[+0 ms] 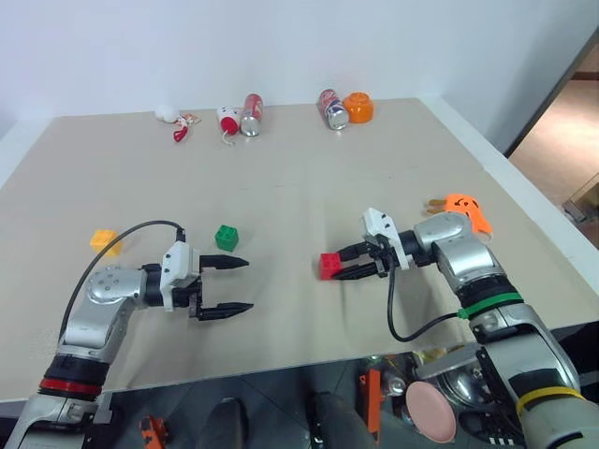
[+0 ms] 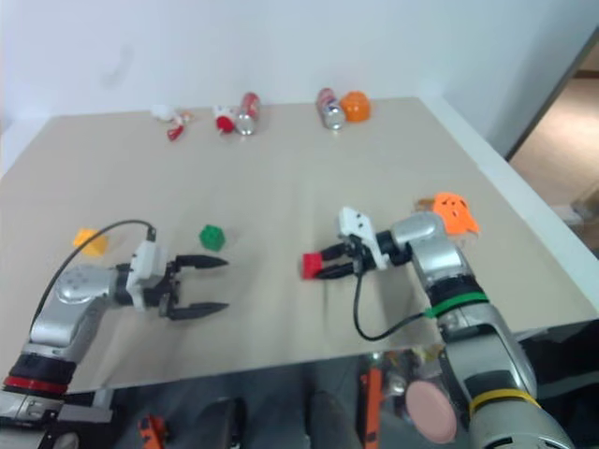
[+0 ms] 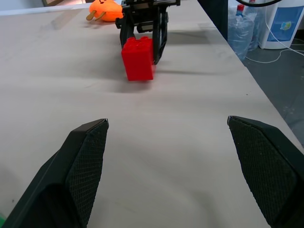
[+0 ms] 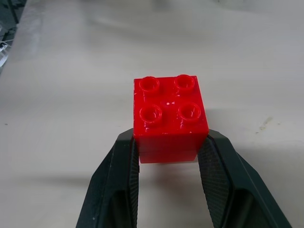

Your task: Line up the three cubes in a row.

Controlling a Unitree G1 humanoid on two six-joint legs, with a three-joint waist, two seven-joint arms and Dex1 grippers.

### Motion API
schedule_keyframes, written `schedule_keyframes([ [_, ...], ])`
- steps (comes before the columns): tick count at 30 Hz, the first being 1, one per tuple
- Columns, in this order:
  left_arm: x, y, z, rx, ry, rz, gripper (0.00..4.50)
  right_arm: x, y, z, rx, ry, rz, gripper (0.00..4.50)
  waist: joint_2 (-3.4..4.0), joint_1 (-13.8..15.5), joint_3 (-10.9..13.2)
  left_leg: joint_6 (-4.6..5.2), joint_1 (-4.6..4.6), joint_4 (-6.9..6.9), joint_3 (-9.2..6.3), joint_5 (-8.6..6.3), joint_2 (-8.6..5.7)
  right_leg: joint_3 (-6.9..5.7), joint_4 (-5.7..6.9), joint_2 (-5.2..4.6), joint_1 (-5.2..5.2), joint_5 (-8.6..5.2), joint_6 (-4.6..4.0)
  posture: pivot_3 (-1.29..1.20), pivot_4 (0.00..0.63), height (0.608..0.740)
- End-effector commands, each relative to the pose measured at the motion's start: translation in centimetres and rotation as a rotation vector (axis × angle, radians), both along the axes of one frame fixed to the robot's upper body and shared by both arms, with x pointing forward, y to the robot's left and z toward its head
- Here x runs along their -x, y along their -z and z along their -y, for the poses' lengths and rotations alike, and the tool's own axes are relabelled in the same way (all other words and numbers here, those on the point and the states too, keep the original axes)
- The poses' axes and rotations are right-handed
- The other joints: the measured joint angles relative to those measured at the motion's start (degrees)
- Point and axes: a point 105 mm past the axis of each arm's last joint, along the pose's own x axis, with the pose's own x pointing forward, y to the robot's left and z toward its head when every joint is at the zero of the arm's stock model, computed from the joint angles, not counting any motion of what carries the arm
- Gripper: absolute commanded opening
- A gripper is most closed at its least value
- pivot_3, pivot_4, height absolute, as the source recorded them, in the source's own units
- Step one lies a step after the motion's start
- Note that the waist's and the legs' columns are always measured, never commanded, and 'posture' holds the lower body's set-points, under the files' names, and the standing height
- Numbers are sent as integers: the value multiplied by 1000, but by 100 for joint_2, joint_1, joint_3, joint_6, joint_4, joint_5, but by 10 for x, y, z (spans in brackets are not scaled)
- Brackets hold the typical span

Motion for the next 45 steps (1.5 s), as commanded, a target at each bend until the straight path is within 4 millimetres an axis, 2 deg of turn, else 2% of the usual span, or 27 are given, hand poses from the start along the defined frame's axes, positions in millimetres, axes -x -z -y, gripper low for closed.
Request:
schedule_keyframes([
  [1, 3, -12, -6, 6, -20, 43, 4171, -4, -9, -3, 4, -37, 37, 1196, 0, 0, 0, 0, 0, 0, 0, 0, 0, 0, 1, 0, 0, 0, 0, 0, 150, 740],
  [13, 6, -15, -8, 9, -57, 42, 4171, -3, 4, -7, 55, -82, 18, 1196, 0, -3, 0, 0, 3, 0, 0, 0, 1, 0, 4, 0, 0, 0, -1, 0, 150, 740],
  [15, 6, -16, -8, 11, -60, 43, 4171, -6, 5, -6, 59, -63, 23, 2240, 0, -3, 0, 0, 5, 0, 0, 0, 1, 0, 7, 1, 1, 0, -1, 0, 150, 740],
  [20, 5, -17, -7, 16, -67, 43, 4171, -9, 2, 0, 61, -44, 35, 3896, 0, -4, 0, 0, 6, 0, 0, 0, 2, 2, 9, 1, 1, 0, -2, 0, 150, 740],
  [23, 4, -17, -7, 23, -71, 41, 4171, -8, -2, 6, 66, -45, 29, 3896, 0, -4, 0, 1, 7, 1, 1, 1, 1, 3, 9, 1, 1, 0, -3, 0, 150, 740],
  [28, -2, -29, -10, 92, -118, 33, 4171, -4, -15, 33, 135, -40, 58, 3896, 0, 13, 0, 1, 5, 1, 2, 1, 0, 3, 9, -3, 2, 0, -3, 0, 150, 740],
  [30, -6, -41, -14, 159, -157, 29, 4171, -3, -24, 50, 175, -25, 96, 3896, 0, 10, 0, 1, 3, 1, 7, 1, -2, 3, 9, -7, 1, 0, -3, 0, 150, 740],
  [33, -6, -53, -18, 210, -194, 25, 4171, -4, -47, 69, 212, -1, 179, 3896, -2, 6, 2, -1, 1, -3, 10, -1, -2, 3, 9, -9, -3, -1, -1, 0, 150, 740],
  [36, -7, -56, -22, 236, -241, 34, 4171, -14, -83, 71, 159, 44, 288, 3896, 1, -45, 4, -2, 7, -15, 17, -1, 1, 6, 9, -5, -9, -1, -2, 0, 150, 740],
  [38, -10, -58, -26, 263, -289, 49, 4171, -20, -110, 64, 74, 77, 363, 3896, 1, -56, 5, -1, 22, -29, 22, -1, 2, 14, 9, 1, -11, 0, -3, 0, 150, 740],
  [41, -28, -61, -36, 318, -437, 66, 4171, -27, -165, 34, -224, 136, 458, 3896, -1, -57, 5, 0, 37, -38, 17, 0, 6, 19, 11, 12, -5, -1, -8, 0, 150, 740],
  [42, -32, -61, -37, 326, -466, 61, 4171, -26, -173, 27, -280, 137, 460, 3896, -2, -57, 5, 0, 41, -38, 17, 0, 6, 23, 12, 14, -5, 0, -9, 0, 150, 740],
  [43, -37, -56, -39, 312, -506, 52, 4171, -23, -173, 20, -309, 123, 450, 3896, -3, -46, 4, 0, 41, -38, 14, 0, 6, 26, 15, 17, -4, 0, -10, 0, 150, 740],
  [45, -45, -45, -43, 281, -587, 24, 4171, -15, -163, 9, -325, 93, 427, 3896, -11, -11, 0, 0, 41, -37, 9, 0, 6, 25, 19, 19, 0, 0, -10, 0, 150, 740],
])
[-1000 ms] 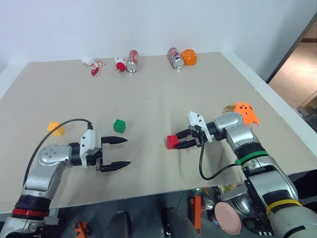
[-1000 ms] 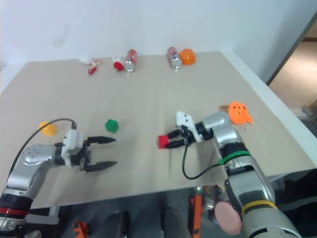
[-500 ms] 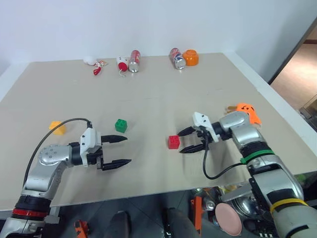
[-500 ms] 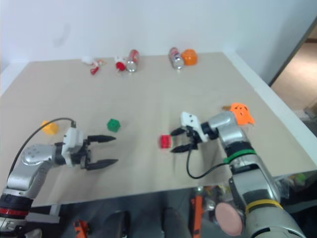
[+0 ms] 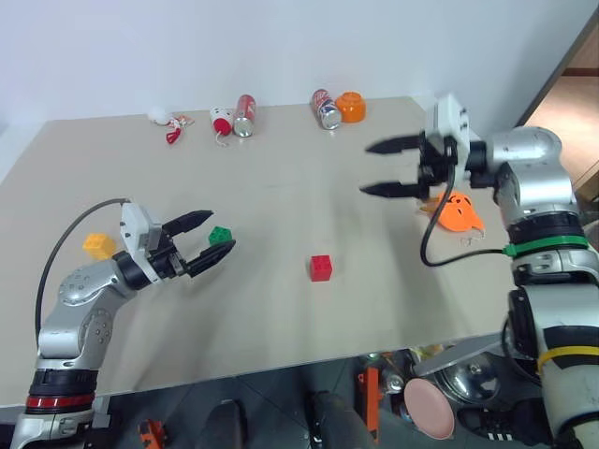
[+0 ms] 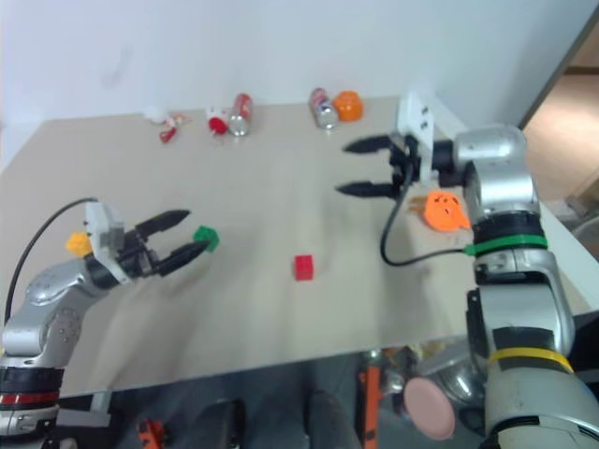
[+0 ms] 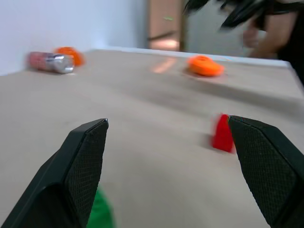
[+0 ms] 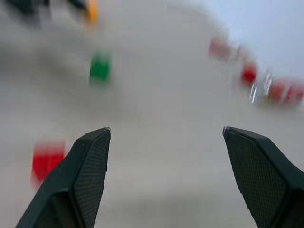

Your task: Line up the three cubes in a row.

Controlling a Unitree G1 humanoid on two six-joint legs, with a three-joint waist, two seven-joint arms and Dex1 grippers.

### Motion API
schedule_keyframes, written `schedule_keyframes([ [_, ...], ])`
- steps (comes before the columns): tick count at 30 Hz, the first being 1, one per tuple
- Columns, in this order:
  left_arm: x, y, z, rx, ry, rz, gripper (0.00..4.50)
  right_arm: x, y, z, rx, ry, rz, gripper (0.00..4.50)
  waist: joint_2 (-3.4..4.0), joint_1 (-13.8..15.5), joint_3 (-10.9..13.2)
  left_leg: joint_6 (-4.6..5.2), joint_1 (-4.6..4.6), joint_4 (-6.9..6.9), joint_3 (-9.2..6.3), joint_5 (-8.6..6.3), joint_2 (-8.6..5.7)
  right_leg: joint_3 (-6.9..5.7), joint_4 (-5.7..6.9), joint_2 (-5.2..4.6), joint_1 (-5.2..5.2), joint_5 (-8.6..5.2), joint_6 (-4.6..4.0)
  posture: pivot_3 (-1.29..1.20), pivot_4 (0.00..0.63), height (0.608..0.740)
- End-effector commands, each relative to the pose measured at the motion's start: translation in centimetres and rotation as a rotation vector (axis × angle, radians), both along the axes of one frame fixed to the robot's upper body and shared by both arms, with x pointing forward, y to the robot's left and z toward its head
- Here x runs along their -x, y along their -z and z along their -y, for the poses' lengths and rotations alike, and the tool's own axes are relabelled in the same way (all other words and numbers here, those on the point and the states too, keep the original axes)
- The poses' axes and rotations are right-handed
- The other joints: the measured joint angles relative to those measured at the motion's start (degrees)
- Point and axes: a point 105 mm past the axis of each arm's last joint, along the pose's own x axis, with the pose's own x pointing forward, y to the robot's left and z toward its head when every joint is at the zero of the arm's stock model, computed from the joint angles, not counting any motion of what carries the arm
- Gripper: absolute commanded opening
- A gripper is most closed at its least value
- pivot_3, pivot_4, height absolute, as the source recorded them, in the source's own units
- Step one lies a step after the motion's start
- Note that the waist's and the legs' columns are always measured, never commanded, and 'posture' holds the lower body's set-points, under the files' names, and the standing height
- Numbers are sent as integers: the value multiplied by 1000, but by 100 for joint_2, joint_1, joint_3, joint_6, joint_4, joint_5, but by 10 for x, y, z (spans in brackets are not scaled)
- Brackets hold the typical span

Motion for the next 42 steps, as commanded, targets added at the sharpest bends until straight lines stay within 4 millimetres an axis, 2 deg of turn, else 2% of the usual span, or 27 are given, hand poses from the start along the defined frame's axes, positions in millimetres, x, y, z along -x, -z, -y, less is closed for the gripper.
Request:
schedule_keyframes([
  [1, -14, 8, -14, -32, -145, -41, 4171, 15, 0, -14, -65, -45, 4, 3896, -12, 37, -7, 0, -1, -1, -1, 0, 0, 0, 0, 0, 1, 0, 0, 0, 150, 740],
  [6, -22, 37, -19, -101, -229, -137, 4171, 33, 37, -29, -50, -76, -88, 3896, -11, 83, -7, -4, -32, -1, -8, -3, -13, 14, 0, -3, -7, -2, 9, 0, 150, 740],
  [13, -23, 57, -7, -127, -226, -218, 4171, 47, 50, -38, -69, -102, -135, 3896, -12, 89, -7, -7, -33, -1, -12, -4, -8, 16, 3, 9, -16, -1, 9, 0, 150, 740],
  [20, -30, 72, 7, -109, -258, -288, 4171, 54, 51, -42, -87, -117, -150, 3896, -12, 82, -6, -5, -31, 12, -15, -3, -7, 20, 3, 15, -13, -2, 5, 0, 150, 740],
  [24, -40, 74, 12, -101, -310, -307, 4171, 59, 55, -45, -79, -133, -166, 3896, -13, 87, -7, -4, -27, 20, -19, -2, -7, 18, 3, 16, -3, -2, 5, 0, 150, 740],
  [28, -49, 68, 13, -92, -346, -300, 4171, 60, 56, -46, -78, -135, -169, 3896, -13, 98, -7, -4, -28, 30, -20, -2, -8, 19, 3, 16, 1, -2, 5, 0, 150, 740],
  [38, -57, 65, 8, -76, -397, -320, 4171, 56, 56, -45, -79, -124, -162, 3896, -13, 81, -6, -5, -29, 34, -25, -3, -8, 22, 5, 21, 0, -2, 6, 0, 150, 740],
  [39, -57, 65, 7, -77, -400, -321, 3608, 56, 56, -45, -79, -124, -162, 3923, -13, 80, -6, -5, -29, 33, -25, -3, -8, 22, 5, 21, 0, -1, 6, 0, 150, 740],
  [42, -56, 67, 5, -85, -404, -320, 2659, 56, 56, -45, -78, -125, -166, 3923, -13, 79, -6, -6, -29, 29, -26, -4, -8, 22, 5, 21, 0, -1, 6, 0, 150, 740],
])
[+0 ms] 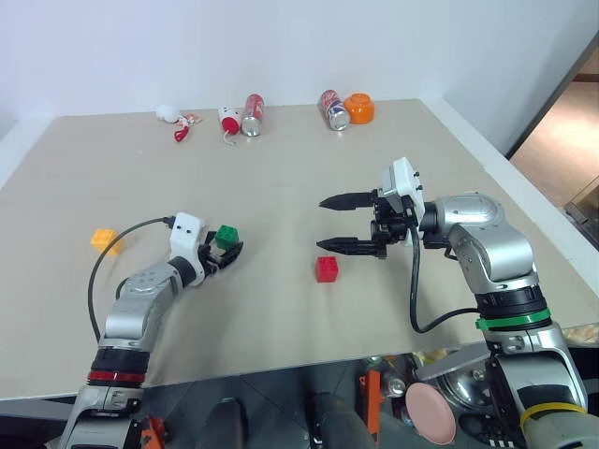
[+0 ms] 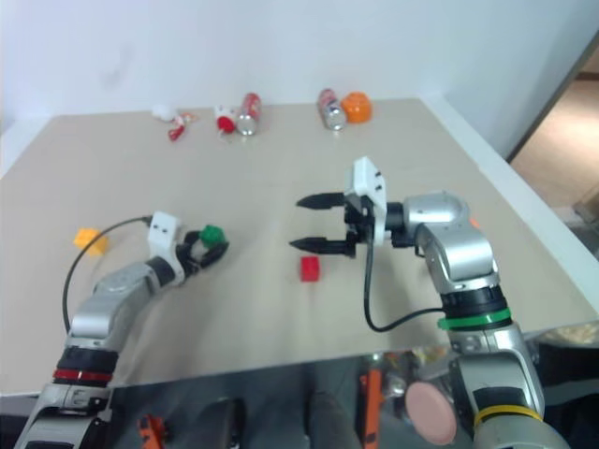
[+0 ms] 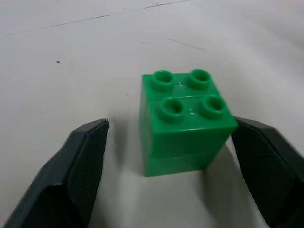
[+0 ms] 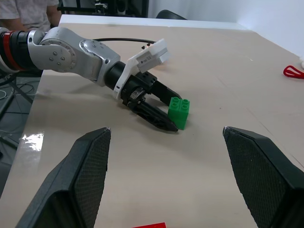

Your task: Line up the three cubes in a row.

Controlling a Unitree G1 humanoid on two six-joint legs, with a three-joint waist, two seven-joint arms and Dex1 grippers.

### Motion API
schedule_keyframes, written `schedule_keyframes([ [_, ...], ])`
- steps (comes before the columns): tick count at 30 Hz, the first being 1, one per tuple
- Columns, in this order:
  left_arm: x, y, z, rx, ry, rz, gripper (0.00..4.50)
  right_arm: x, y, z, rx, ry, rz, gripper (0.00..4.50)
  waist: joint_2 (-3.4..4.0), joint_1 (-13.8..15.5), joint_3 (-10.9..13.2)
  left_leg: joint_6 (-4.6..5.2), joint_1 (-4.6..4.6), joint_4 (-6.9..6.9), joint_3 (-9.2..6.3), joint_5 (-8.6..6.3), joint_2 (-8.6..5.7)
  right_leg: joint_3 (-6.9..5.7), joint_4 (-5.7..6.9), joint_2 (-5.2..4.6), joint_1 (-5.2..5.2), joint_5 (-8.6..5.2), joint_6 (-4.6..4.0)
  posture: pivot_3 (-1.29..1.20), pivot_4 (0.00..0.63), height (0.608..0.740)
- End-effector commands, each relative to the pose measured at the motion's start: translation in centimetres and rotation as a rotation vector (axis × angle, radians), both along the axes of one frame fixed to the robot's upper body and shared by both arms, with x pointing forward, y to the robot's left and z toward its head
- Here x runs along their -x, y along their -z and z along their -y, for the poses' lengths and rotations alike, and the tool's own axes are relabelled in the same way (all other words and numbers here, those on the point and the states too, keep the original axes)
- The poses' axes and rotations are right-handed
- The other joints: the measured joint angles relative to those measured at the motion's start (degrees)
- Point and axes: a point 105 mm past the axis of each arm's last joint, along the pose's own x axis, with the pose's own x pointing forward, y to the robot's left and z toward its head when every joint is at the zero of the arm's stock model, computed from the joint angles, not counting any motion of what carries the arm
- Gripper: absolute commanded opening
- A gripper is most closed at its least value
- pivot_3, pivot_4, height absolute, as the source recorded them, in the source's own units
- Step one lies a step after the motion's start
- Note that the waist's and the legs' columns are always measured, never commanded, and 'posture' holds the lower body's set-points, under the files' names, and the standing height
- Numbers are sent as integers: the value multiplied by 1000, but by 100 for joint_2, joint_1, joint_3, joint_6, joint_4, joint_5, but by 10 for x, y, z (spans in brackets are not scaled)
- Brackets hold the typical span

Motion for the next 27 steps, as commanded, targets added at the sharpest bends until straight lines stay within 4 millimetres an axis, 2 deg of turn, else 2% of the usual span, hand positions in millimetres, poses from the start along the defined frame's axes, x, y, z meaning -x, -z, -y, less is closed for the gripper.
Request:
schedule_keyframes([
  [1, -1, -6, -6, -11, -21, 21, 2338, 2, -9, -2, -10, -18, 34, 3923, 0, 0, 0, 0, 0, -1, 0, 0, 0, 0, 0, 0, 0, 0, 0, 0, 150, 740],
  [4, -2, -6, -9, -16, -31, 19, 1349, 1, -9, -1, -6, -19, 30, 3923, 0, 0, 0, 0, -1, -1, 0, 0, 0, 0, 0, 0, 0, 0, 0, 0, 150, 740],
  [9, -2, -11, -7, -51, 33, 44, 1322, 7, -5, 2, 12, -49, -10, 3923, 0, -19, 0, 0, 0, 0, 0, 0, 0, 0, 0, 1, -1, 0, 0, 0, 150, 740],
  [15, 6, -23, 10, -88, 237, 119, 1322, -3, -21, 5, -99, 14, -31, 3923, -1, -45, 1, 0, -3, 0, -1, 0, 0, 0, 0, 1, -2, -1, -1, 0, 150, 740],
  [18, 21, -31, 29, -75, 419, 156, 1322, 2, -23, 9, -99, 13, -37, 3923, -1, -46, 1, -1, -5, 0, -1, 0, 0, 1, -1, 1, -2, -1, -1, 0, 150, 740],
  [22, 36, -32, 45, -120, 641, 173, 1322, 11, -21, 21, -67, 19, -51, 3923, -1, -38, 1, -2, -9, -2, -2, -1, 0, 0, -1, 1, -6, -2, -3, 0, 150, 740],
  [27, 35, -29, 55, -191, 778, 132, 1322, 36, -11, 40, 7, -9, -101, 3923, -3, -31, 2, -2, -12, -3, -6, -2, -1, -1, -2, 1, -5, -6, -5, 0, 150, 740],
])
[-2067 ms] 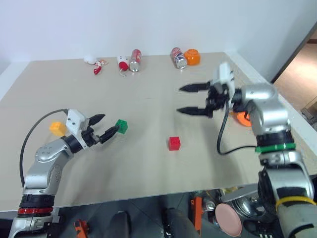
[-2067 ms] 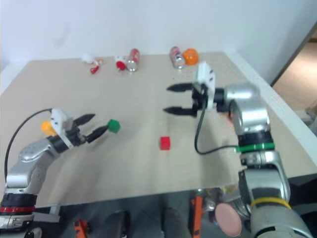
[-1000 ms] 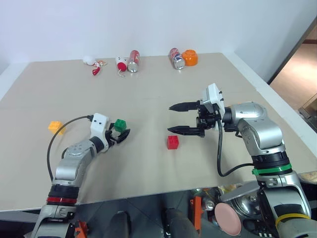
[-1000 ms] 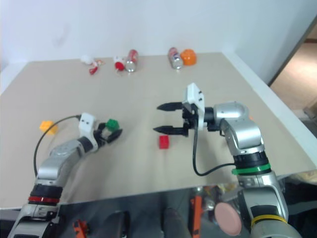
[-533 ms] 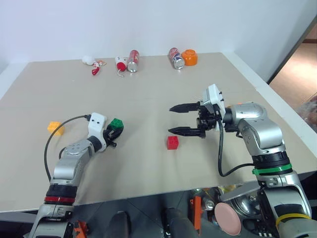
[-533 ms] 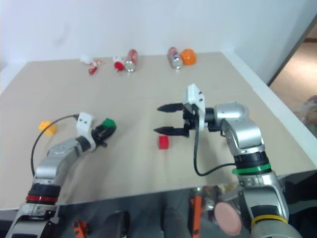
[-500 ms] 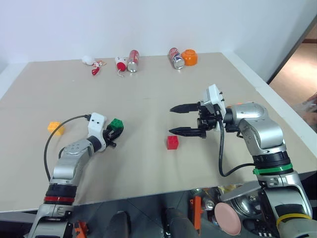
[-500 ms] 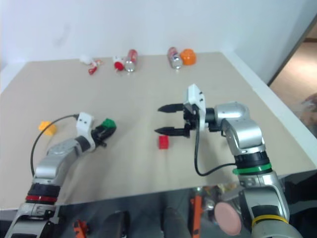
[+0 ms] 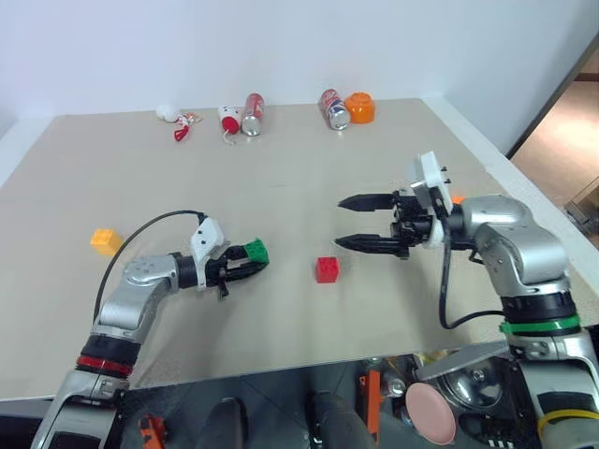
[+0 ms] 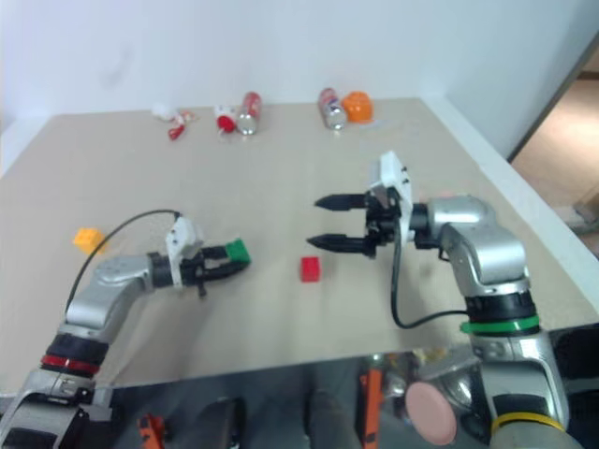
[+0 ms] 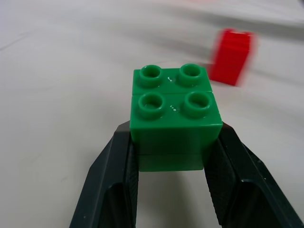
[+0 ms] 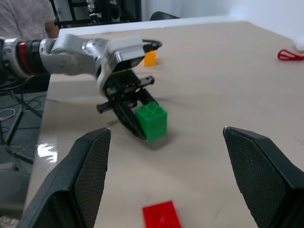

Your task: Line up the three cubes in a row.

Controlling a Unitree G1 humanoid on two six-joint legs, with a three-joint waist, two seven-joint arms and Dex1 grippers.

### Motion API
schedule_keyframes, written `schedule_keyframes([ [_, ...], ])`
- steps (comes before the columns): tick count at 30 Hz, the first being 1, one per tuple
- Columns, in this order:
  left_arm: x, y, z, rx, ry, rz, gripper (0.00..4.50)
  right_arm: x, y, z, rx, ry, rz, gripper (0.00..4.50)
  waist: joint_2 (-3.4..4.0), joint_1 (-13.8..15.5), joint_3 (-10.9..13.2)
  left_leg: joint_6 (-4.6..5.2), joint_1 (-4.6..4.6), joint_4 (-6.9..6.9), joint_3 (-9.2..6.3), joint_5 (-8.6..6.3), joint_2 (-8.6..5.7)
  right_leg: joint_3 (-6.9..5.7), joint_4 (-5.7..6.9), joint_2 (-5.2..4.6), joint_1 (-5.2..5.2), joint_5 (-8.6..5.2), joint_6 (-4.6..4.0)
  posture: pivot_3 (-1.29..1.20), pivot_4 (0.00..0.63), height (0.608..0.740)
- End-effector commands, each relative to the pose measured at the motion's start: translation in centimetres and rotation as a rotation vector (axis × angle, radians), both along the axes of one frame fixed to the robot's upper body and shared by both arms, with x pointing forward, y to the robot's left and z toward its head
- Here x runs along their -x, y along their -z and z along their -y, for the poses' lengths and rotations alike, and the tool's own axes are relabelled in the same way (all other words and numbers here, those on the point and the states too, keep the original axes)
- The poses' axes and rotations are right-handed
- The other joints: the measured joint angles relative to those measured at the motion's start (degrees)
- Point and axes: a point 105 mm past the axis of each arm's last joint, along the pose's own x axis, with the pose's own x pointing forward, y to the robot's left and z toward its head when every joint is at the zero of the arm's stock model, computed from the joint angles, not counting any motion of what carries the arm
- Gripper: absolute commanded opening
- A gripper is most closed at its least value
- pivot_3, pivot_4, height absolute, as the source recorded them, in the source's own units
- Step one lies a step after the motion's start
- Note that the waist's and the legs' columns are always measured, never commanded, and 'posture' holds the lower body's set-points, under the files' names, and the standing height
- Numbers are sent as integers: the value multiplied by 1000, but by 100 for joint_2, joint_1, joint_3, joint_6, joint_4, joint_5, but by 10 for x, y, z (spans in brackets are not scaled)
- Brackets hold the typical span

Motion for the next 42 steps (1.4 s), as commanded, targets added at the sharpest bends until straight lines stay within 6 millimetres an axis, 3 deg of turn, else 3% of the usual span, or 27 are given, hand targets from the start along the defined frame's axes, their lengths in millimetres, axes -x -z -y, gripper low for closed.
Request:
schedule_keyframes([
  [1, -4, -8, 5, -57, 75, 29, 1322, 24, -8, 11, 33, -51, 16, 3923, 1, -3, 0, 0, 1, 1, 1, 0, -1, 2, 0, 0, 0, -1, 0, 0, 150, 740],
  [5, -10, -8, 14, -98, 133, 23, 1322, 31, 8, 26, 120, -23, -9, 3923, -3, -32, 3, 0, 0, 5, 2, 0, -2, 5, -2, 0, 0, -3, 1, 0, 150, 740],
  [12, -7, -1, 32, -122, 228, -22, 1322, 26, 4, 29, 111, 15, 1, 3923, -5, -39, 4, 1, 5, 9, -2, 0, -2, 4, -2, 4, -2, -3, 0, 0, 150, 740],
  [22, -8, 15, 11, -148, 155, -49, 1322, 21, 6, 24, 107, 8, 5, 3923, -6, -35, 5, 1, 3, 6, -2, -1, -2, 7, -2, 5, -2, -3, 1, 0, 150, 740],
  [32, 8, 20, 5, -109, 170, -84, 1322, 17, 5, 21, 109, -8, 13, 3923, -6, -38, 4, 1, 5, 5, -3, -1, 1, 9, -2, 8, -2, -3, 0, 0, 150, 740],
  [42, 0, 28, 3, -162, 177, -4, 1322, 12, 4, 21, 109, -5, 18, 3923, -6, -33, 4, 1, 5, 6, -3, -1, 0, 10, -2, 8, -2, -4, 0, 0, 150, 740],
])
